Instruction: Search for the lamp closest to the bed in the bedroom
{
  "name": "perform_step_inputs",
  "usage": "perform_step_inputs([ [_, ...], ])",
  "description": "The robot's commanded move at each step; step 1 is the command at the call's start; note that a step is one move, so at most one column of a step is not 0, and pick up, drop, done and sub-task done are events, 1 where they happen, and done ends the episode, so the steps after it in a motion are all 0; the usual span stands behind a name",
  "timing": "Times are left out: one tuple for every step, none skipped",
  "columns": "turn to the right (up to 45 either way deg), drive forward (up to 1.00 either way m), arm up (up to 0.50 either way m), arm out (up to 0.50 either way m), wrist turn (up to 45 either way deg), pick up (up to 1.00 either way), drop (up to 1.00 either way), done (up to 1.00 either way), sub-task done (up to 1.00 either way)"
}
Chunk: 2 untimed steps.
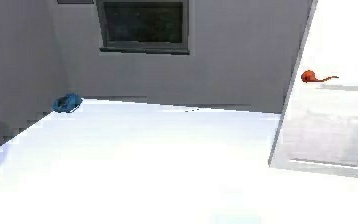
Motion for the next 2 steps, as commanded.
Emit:
perform_step_inputs([
  [3.0,0.00,0.00,0.00,0.0,0.00,0.00,0.00,0.00],
  [0.0,0.10,0.00,0.00,0.0,0.00,0.00,0.00,0.00],
])
